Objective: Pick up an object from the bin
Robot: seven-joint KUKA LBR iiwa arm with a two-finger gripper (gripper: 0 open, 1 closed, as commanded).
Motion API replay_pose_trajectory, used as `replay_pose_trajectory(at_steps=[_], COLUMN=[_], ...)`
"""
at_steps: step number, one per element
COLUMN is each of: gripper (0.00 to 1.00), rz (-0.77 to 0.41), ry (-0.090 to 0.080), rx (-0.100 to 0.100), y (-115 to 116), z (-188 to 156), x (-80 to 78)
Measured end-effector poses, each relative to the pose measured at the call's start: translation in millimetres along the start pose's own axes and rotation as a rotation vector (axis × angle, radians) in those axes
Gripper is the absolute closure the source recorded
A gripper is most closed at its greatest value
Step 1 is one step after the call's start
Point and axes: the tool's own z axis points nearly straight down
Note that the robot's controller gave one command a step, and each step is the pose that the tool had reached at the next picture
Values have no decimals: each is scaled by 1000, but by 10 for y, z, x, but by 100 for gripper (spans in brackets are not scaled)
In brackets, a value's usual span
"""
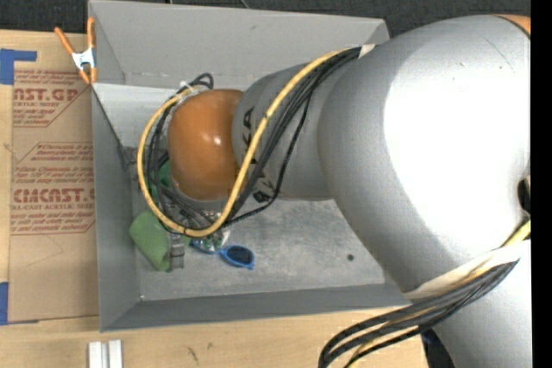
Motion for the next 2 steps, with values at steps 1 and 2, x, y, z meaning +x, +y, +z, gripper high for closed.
replay_pose_trajectory(at_steps=[1, 2], gripper=[100, 100], rz=[-5, -293], ry=[-7, -4], rx=[-4, -4], y=[-158, -350], z=[-1192, -2064], x=[-118, 25])
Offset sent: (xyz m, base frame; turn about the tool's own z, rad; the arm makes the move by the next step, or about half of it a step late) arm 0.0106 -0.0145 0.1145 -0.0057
